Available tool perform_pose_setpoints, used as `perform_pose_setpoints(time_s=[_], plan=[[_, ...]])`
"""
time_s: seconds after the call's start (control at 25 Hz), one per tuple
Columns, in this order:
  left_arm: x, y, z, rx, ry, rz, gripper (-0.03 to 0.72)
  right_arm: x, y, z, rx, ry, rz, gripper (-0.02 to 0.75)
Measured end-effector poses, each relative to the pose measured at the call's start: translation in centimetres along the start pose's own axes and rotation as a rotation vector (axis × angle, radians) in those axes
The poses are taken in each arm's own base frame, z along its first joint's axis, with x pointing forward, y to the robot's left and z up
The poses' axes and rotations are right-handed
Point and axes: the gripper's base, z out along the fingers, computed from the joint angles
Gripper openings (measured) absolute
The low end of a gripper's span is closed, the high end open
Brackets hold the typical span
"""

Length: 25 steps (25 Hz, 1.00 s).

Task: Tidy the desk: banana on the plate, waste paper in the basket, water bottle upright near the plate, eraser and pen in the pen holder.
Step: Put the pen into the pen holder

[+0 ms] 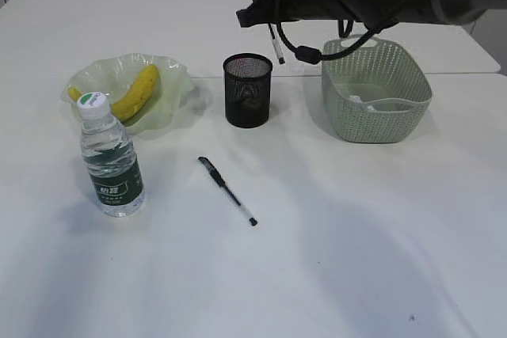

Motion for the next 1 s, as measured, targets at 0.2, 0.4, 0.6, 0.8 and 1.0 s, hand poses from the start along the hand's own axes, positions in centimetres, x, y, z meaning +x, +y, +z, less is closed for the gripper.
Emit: perform_pose_setpoints(time_s=[0.2,0.4,0.6,0.8,1.0], plan=[[-0.2,-0.1,0.8,-0.006,0.027,0.002,0.447,-0.1,0.1,2.0,-0.015,-0.022,0.081,0.053],[-0.2,-0.1,1.1,-0.012,0.036,0.005,0.447,0.6,0.2,4.0,-0.016,-0.028,0.127,0.053],[-0.3,0.0,1.1,-0.021,0.033,0.012,0.447,0.7,0.2,5.5,-0.013,-0.051,0.137,0.053],[-0.3,0.0,1.1,-0.025,0.032,0.014,0.447,1.3,0.2,6.8,-0.008,-0.061,0.141,0.053],[-0.3,0.0,1.1,-0.029,0.031,0.017,0.447,3.0,0.6,8.0,-0.021,-0.027,0.162,0.052]])
